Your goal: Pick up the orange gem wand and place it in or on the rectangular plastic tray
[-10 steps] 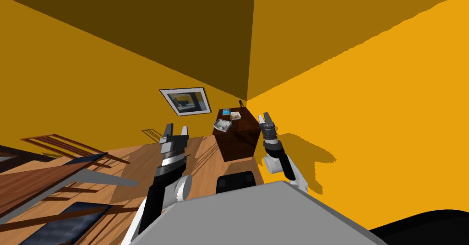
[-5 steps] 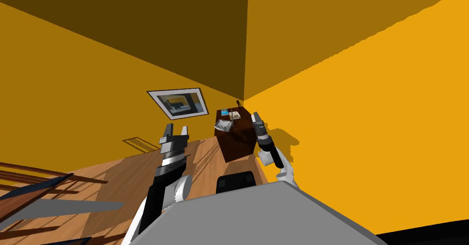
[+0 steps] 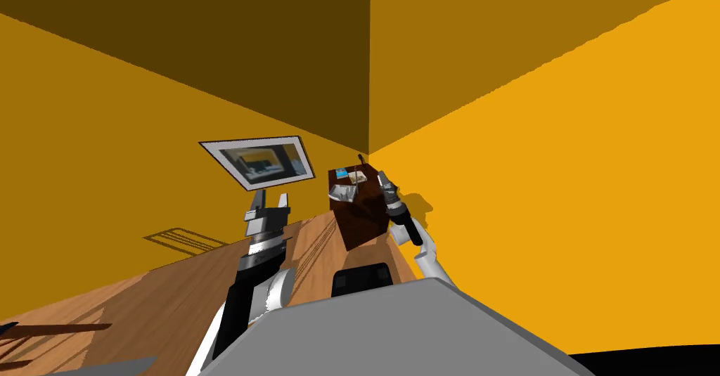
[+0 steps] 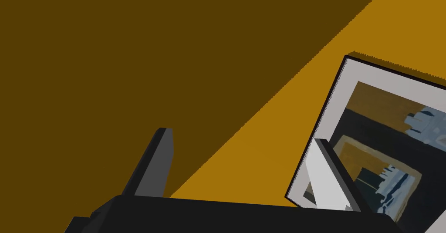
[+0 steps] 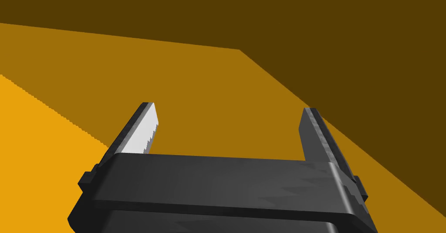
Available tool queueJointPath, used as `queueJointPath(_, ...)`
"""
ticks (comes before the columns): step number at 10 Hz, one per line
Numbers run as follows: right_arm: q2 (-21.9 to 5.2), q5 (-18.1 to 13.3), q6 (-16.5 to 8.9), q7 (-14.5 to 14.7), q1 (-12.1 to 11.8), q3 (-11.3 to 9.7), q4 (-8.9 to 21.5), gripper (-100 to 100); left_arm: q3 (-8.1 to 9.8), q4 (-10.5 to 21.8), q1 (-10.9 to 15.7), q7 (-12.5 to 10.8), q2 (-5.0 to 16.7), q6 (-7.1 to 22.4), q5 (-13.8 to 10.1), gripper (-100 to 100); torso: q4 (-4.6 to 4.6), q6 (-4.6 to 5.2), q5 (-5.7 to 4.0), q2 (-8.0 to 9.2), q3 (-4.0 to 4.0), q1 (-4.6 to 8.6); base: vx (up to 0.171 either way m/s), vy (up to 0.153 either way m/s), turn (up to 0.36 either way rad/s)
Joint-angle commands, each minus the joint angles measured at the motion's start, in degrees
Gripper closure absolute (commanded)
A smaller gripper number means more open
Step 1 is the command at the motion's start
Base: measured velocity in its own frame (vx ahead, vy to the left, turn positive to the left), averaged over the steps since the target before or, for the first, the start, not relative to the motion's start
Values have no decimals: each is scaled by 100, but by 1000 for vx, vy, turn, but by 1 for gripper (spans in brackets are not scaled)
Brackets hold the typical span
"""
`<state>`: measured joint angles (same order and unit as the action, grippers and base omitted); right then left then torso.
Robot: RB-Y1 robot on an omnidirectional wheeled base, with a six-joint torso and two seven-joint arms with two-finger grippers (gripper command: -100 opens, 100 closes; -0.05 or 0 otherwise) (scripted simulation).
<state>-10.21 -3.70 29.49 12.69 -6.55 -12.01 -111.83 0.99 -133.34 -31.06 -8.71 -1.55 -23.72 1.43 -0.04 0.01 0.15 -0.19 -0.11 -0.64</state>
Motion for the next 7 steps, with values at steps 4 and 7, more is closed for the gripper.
queueJointPath(4,-36,-39,-188,254,737,-176,701,-100,0,0,1,0,0,0,0,0,-2,-3,0,-8,-4,8,-4,155,-245)
queueJointPath(7,-50,-51,-266,376,1137,-237,1100,-100,0,0,0,0,0,0,0,0,-1,0,1,-6,-3,-2,-14,160,-219)
